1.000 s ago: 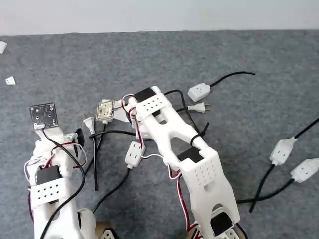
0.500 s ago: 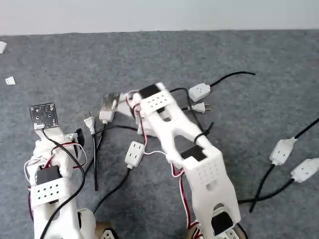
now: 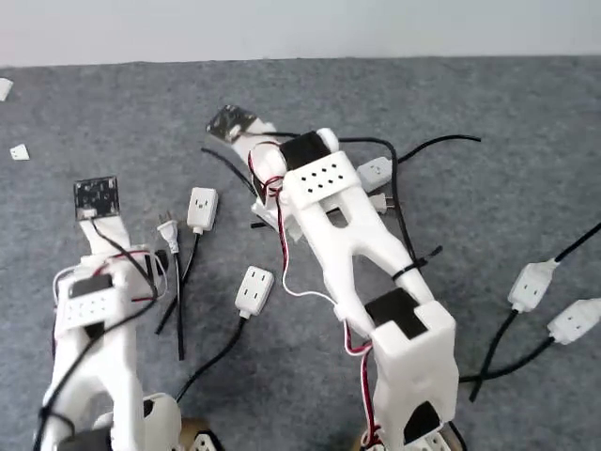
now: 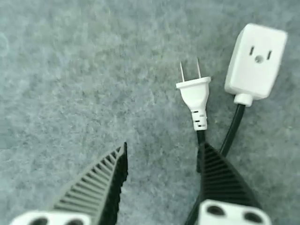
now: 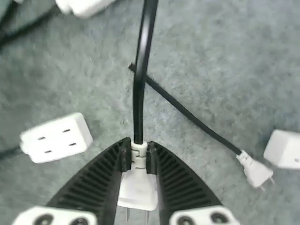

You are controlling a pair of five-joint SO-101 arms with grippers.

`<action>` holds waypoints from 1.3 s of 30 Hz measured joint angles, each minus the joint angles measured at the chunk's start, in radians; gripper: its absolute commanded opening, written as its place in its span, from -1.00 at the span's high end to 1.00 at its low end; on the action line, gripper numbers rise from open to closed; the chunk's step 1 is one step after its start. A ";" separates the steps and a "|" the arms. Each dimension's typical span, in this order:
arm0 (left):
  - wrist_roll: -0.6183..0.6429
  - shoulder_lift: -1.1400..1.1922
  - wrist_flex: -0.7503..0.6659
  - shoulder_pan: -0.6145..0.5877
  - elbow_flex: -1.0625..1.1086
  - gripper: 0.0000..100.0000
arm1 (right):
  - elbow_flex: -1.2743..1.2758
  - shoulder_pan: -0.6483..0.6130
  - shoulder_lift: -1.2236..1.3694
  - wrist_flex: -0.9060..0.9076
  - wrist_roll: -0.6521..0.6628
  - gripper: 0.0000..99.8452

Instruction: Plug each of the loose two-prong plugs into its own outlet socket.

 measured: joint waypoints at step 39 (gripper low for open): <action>-0.388 0.023 0.150 0.169 0.006 0.97 | 0.252 -0.298 -0.265 -0.080 -0.201 0.98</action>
